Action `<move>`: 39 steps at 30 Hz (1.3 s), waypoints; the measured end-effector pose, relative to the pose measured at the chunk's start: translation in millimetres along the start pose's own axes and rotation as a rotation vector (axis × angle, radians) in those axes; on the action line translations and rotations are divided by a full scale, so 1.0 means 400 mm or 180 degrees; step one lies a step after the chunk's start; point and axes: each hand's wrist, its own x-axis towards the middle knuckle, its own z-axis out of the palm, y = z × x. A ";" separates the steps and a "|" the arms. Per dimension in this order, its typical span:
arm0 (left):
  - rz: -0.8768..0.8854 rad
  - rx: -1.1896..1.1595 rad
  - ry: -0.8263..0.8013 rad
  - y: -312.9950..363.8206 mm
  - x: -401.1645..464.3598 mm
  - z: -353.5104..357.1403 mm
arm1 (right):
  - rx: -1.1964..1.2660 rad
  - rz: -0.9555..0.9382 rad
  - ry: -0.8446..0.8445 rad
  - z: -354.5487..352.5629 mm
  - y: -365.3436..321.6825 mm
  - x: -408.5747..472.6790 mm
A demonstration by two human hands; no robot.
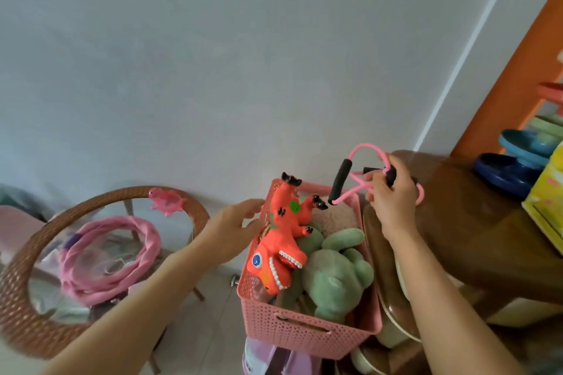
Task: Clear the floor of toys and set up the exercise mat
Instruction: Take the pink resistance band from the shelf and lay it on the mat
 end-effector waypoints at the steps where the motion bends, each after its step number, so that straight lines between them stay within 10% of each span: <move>1: -0.0105 -0.0035 0.0032 -0.013 -0.012 -0.008 | 0.0264 0.0108 -0.0109 0.022 -0.003 -0.005; 14: -0.1238 -0.0213 0.0969 -0.253 -0.334 -0.120 | 0.1701 0.1348 -0.2043 0.372 -0.042 -0.238; 39: -0.2732 -0.0762 0.2525 -0.520 -1.338 -0.353 | 0.1311 0.1516 -0.4286 0.761 -0.379 -1.187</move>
